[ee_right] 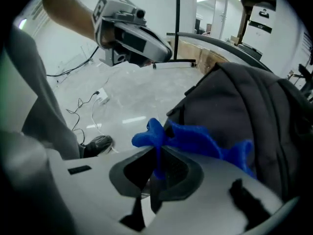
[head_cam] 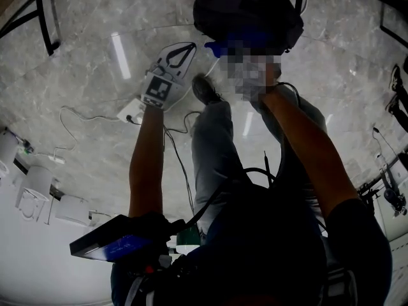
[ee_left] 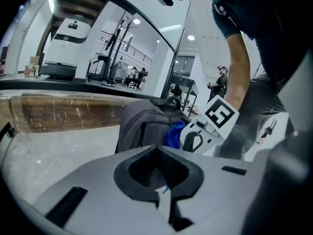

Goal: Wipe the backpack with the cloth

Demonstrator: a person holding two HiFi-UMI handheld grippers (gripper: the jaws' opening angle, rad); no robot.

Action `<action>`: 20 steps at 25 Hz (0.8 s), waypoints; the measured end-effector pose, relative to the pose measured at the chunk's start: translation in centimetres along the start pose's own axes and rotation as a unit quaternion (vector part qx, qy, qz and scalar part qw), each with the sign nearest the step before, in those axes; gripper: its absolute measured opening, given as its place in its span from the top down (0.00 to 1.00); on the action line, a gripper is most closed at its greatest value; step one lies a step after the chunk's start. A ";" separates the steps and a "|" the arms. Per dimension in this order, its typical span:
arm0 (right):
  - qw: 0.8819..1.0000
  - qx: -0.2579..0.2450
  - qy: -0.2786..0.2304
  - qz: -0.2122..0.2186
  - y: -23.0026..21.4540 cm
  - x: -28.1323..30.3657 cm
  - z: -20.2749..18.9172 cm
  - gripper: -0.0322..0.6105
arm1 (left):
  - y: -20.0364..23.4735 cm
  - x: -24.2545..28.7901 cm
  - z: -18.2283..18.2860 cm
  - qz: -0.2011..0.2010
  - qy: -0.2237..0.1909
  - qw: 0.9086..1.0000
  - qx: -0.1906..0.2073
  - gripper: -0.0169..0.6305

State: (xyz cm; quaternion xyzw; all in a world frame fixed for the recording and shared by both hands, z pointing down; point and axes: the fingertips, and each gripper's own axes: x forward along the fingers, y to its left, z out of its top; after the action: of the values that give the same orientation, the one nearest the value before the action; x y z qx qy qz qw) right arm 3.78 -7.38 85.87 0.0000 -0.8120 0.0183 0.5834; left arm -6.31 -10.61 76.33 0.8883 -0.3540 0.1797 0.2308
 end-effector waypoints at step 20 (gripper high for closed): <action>0.986 0.121 -0.039 -0.111 -2.8 -3.8 1.3 0.90 | 4.7 -1.6 -10.3 0.207 -0.003 0.961 -0.182 0.99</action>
State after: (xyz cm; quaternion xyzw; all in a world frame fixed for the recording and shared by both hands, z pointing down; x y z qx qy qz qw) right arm 3.86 -10.30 81.94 0.1617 -0.8209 0.0513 0.5453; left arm -12.33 -7.25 85.40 0.7393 -0.5576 0.1534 0.3451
